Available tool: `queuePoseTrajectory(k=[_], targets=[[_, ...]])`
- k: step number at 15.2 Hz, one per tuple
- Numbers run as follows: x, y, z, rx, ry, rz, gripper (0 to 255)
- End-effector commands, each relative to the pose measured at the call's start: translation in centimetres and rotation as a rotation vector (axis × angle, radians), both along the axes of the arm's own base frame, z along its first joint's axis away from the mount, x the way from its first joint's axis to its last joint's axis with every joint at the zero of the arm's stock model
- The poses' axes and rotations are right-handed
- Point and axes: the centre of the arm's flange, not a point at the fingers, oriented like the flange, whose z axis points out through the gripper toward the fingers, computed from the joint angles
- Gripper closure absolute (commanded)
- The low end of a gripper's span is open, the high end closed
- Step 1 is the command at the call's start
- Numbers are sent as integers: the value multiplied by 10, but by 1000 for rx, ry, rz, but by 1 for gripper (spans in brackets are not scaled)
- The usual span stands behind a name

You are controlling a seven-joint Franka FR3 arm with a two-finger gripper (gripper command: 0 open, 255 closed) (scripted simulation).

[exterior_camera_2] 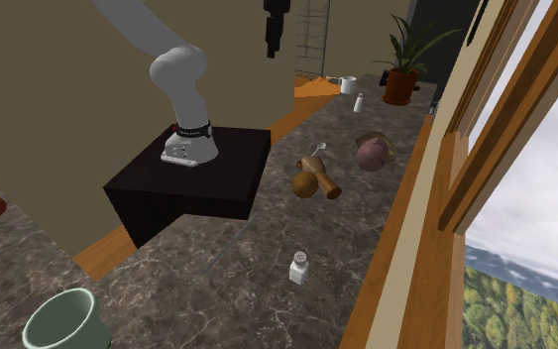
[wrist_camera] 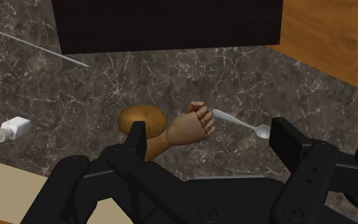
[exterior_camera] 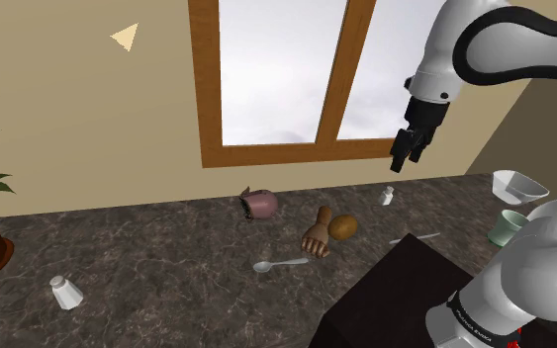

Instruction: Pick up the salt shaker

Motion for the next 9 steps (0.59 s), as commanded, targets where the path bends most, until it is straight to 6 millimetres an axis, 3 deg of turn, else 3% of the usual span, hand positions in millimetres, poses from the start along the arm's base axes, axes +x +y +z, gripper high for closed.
queuePoseTrajectory(k=[1, 9], targets=[[0, 0, 0, 0, 0, 0, 0], [14, -82, -63, -5, -21, 21, 0]])
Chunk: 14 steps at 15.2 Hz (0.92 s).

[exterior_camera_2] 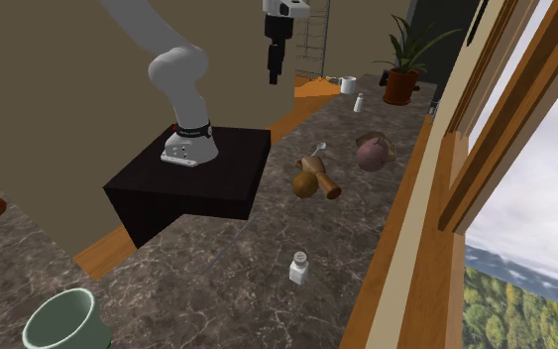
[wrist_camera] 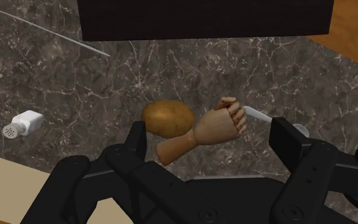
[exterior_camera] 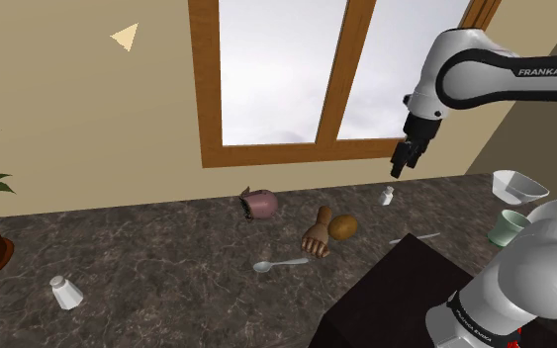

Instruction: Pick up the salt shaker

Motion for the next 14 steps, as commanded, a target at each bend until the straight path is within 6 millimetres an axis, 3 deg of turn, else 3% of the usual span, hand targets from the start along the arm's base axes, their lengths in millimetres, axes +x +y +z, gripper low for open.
queuePoseTrajectory(k=[1, 14], targets=[[2, -22, -16, -2, -7, 7, 0], [32, -155, -117, -11, -41, 42, 0]])
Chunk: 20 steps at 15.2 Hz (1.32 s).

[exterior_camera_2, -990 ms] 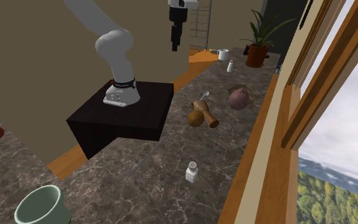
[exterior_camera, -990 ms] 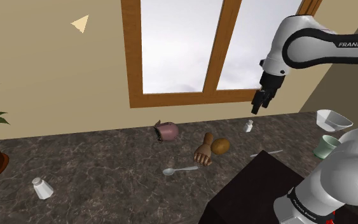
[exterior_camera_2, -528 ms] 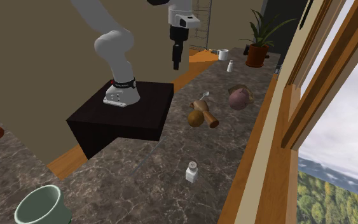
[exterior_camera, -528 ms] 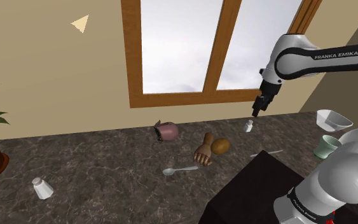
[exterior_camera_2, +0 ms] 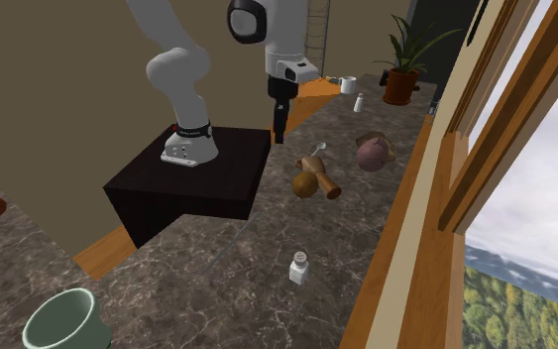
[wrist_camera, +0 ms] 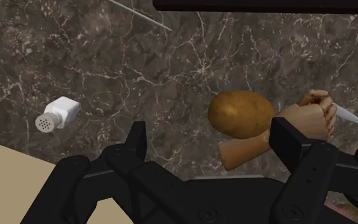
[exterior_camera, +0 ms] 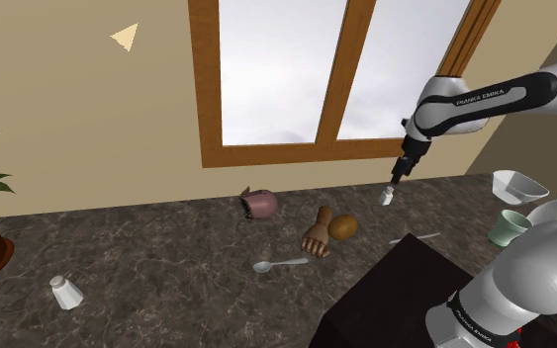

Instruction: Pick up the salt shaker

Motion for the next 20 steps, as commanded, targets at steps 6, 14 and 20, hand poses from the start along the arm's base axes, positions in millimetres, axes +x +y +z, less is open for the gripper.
queuePoseTrajectory(k=[6, 14, 20], targets=[[19, -73, -53, -7, -19, 20, 0], [43, -155, -113, -12, -40, 41, 0], [64, -216, -157, -16, -56, 57, 0]])
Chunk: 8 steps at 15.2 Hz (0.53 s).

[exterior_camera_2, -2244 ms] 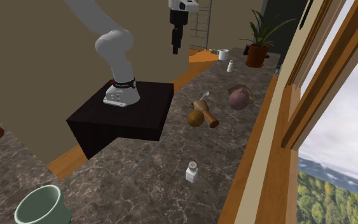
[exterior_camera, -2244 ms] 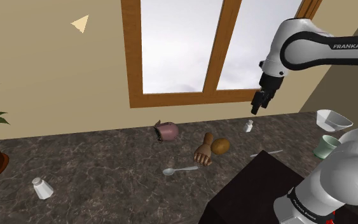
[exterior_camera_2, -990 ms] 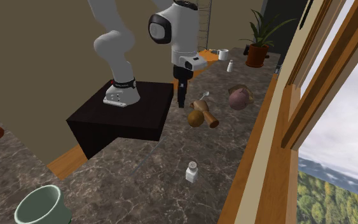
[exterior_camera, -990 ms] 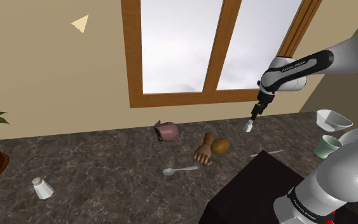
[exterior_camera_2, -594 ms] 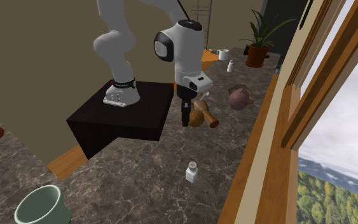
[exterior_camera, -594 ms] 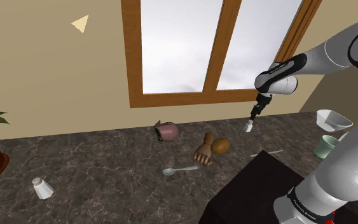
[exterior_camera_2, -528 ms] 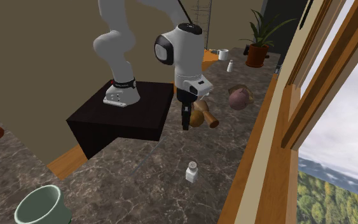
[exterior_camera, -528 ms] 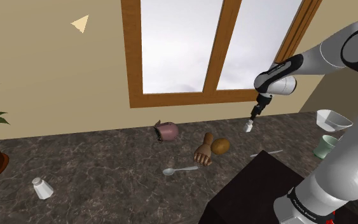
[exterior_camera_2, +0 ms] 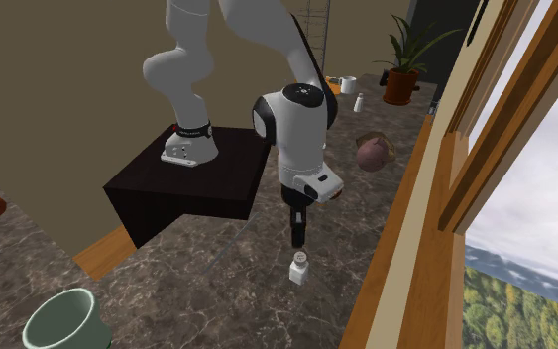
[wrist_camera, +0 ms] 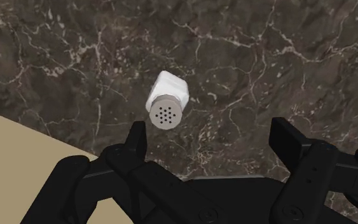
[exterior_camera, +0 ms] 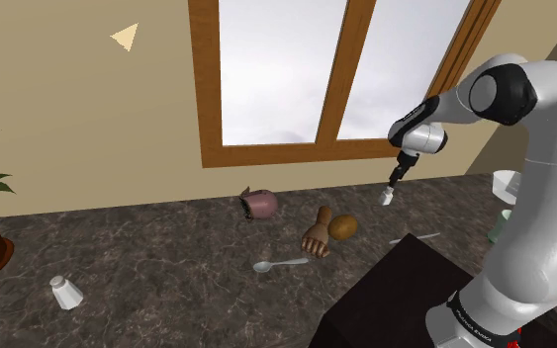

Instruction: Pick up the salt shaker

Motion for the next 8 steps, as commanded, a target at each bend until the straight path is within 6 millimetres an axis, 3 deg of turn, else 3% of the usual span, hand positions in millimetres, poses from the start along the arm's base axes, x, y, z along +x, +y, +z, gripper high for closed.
queuePoseTrajectory(k=[1, 3, 8], targets=[[8, -20, -14, -1, -6, 6, 0], [12, -32, -22, -1, -9, 9, 0], [12, -32, -49, -1, -9, 9, 0]])
